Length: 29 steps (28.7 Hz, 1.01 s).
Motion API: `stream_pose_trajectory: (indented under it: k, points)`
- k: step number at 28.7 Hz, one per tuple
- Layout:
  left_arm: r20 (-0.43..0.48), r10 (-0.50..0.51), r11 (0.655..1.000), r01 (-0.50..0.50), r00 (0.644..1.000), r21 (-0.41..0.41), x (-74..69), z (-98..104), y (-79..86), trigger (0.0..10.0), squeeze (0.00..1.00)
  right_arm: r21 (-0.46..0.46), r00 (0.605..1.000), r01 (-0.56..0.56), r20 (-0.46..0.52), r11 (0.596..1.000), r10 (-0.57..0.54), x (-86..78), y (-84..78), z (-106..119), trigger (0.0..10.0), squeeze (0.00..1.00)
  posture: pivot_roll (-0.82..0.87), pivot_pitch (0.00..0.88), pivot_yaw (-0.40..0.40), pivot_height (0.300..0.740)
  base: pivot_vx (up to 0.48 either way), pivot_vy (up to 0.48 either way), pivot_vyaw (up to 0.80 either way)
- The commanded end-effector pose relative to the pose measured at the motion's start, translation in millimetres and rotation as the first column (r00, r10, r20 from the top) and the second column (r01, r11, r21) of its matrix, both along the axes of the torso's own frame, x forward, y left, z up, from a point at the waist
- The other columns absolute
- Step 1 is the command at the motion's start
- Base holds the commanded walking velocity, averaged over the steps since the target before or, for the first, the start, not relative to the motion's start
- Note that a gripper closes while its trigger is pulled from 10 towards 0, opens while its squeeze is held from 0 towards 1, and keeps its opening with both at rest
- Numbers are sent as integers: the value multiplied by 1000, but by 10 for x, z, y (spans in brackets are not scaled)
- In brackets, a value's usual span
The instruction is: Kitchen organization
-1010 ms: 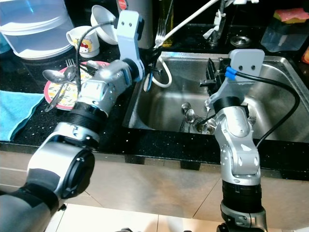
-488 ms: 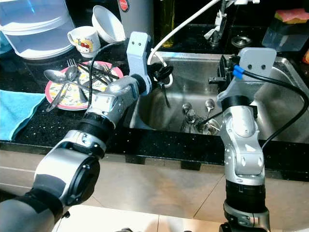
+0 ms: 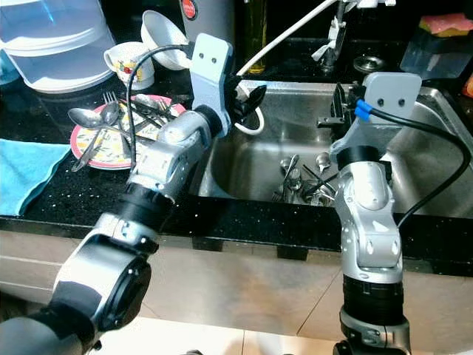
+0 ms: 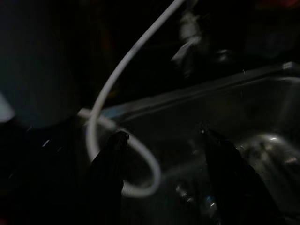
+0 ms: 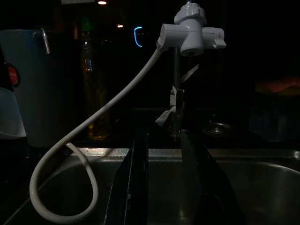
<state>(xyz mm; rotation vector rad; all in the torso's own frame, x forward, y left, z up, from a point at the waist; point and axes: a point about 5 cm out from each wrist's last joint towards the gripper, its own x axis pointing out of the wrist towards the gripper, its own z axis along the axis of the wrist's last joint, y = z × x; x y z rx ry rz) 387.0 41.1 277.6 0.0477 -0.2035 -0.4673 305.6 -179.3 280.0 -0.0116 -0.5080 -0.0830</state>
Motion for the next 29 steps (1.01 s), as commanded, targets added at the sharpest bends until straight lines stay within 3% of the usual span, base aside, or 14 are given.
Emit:
stream_pose_trajectory:
  k: [1, 3, 5, 8, 11, 12, 13, 15, 18, 19, 21, 26, 29]
  points:
    - [-53, 91, 995, -88, 994, 48, 12, -89, 84, 10000, 0, 1, 1000, -9, 10, 1000, 9, -8, 38, -2, 10000, 0, 10, 80, 90, 740, 0, 0, 0]
    - [-112, 174, 985, -171, 978, 35, -6, -117, 146, 10000, 0, 2, 1000, -11, 8, 1000, 11, -9, 42, -10, 10000, 0, 12, 81, 90, 740, 0, 0, 0]
    - [-114, 193, 981, -191, 975, 29, -17, -107, 166, 10000, 0, 3, 1000, -11, 7, 1000, 11, -7, 43, -10, 10000, 0, 15, 84, 89, 740, 0, 0, 0]
    - [-39, 291, 957, -290, 956, 29, 1, 29, 342, 10000, 0, 6, 1000, -12, 5, 1000, 12, -2, 41, -12, 10000, 0, 17, 89, 88, 740, 0, 0, 0]
    - [-48, 363, 932, -362, 931, 29, 48, 54, 465, 10000, 0, 7, 1000, -13, 5, 1000, 12, 1, 40, -12, 10000, 0, 17, 89, 88, 740, 0, 0, 0]
    - [-57, 492, 870, -489, 869, 59, 119, 76, 699, 10000, 0, 8, 1000, -12, 3, 1000, 12, 1, 35, -18, 10000, 0, 20, 92, 87, 740, 0, 0, 0]
    - [-57, 492, 870, -489, 869, 59, 119, 76, 699, 10000, 0, 8, 1000, -12, 3, 1000, 12, 1, 35, -18, 10000, 0, 20, 92, 87, 740, 0, 0, 0]
    - [-63, 583, 812, -579, 810, 76, 152, 97, 896, 10000, 0, 9, 1000, -12, 2, 1000, 12, 3, 31, -22, 10000, 0, 24, 97, 87, 740, 0, 0, 0]
    - [-73, 717, 695, -706, 693, 137, 197, 77, 1267, 10000, 0, 11, 1000, -11, -1, 1000, 11, 7, 24, -29, 10000, 0, 24, 97, 87, 740, 0, 0, 0]
    - [-98, 763, 645, -744, 639, 176, 206, 27, 1439, 10000, 0, 11, 1000, -10, -3, 1000, 10, 9, 22, -31, 10000, 0, 29, 104, 86, 740, 0, 0, 0]
    - [-98, 763, 645, -744, 639, 176, 206, 27, 1439, 10000, 0, 11, 1000, -10, -3, 1000, 10, 9, 22, -31, 10000, 0, 29, 104, 86, 740, 0, 0, 0]
    - [-178, 809, 587, -784, 560, 205, 170, -103, 1622, 10000, 0, 13, 1000, -12, -8, 1000, 12, 12, 20, -44, 10000, 0, 37, 111, 88, 740, 0, 0, 0]
    - [-263, 797, 595, -782, 544, 186, 156, -207, 1618, 10000, 0, 14, 1000, -12, -10, 1000, 12, 18, 20, -52, 10000, 0, 37, 111, 88, 740, 0, 0, 0]
